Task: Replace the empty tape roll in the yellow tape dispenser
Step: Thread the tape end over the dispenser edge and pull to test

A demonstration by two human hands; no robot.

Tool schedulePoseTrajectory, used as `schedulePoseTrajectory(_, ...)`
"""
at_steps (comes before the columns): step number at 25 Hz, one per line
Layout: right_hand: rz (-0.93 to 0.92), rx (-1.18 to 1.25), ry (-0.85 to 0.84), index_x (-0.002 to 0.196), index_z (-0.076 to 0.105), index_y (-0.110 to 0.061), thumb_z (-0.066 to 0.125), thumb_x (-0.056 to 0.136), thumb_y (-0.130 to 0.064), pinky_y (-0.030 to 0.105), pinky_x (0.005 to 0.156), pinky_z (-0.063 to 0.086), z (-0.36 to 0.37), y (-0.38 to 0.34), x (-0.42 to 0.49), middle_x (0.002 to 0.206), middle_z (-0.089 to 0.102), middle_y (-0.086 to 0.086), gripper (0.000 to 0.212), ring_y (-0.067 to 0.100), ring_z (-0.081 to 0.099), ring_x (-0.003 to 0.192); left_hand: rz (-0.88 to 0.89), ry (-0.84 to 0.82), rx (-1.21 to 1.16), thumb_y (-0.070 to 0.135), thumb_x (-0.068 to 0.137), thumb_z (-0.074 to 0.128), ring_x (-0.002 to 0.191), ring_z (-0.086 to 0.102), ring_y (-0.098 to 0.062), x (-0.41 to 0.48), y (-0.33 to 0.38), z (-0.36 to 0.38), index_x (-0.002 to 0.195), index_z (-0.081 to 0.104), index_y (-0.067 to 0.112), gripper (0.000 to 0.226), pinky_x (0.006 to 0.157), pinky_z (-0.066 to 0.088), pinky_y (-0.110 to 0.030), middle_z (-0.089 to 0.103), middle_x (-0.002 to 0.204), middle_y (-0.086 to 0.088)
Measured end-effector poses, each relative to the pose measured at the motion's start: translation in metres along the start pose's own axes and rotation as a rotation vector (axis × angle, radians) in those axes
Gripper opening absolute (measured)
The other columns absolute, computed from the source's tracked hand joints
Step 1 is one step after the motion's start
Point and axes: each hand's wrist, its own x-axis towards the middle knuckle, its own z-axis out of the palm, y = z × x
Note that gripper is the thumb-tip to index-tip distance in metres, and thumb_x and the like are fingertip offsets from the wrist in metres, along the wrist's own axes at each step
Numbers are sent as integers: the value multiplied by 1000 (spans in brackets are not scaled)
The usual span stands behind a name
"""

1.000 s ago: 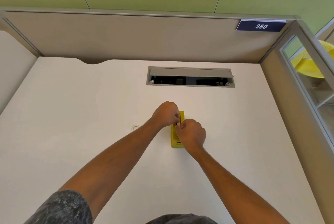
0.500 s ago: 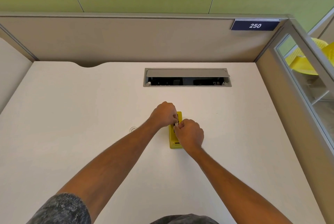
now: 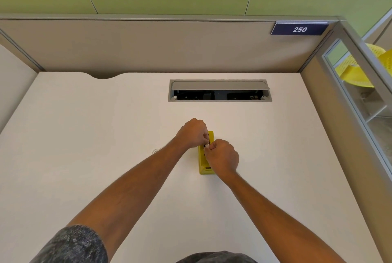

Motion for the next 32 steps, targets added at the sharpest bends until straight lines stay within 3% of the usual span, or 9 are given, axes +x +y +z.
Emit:
schedulePoseTrajectory(11,-15,-66,-18,87,73,-24,60,101,-55,39,82,57,2,1,-1,85,74,-6,36,21,71,81,-8,-14,23,21,86,83,71,63,-9,2,2,-1,91,89,18,8,61,44,-21,82,87,4)
schedulePoseTrajectory(16,-34,-90,7,88,74,-24,61,101,-53,37,81,55,0,-1,1,86,74,-7,34,20,71,80,-12,-20,28,22,85,85,73,63,-9,1,2,-1,91,89,20,8,67,53,-26,82,86,5)
schedulePoseTrajectory(24,-32,-86,1,87,74,-25,66,96,-59,36,79,55,-2,-1,7,84,73,-7,35,18,70,79,-20,-17,45,24,86,84,79,70,-14,2,2,0,92,89,19,9,67,53,-27,82,86,2)
schedulePoseTrajectory(32,-37,-91,17,87,74,-26,66,96,-56,37,79,53,4,5,5,85,73,-8,33,18,69,79,-5,-15,28,23,86,83,73,63,-10,3,1,-1,89,89,19,7,63,47,-24,81,84,5)
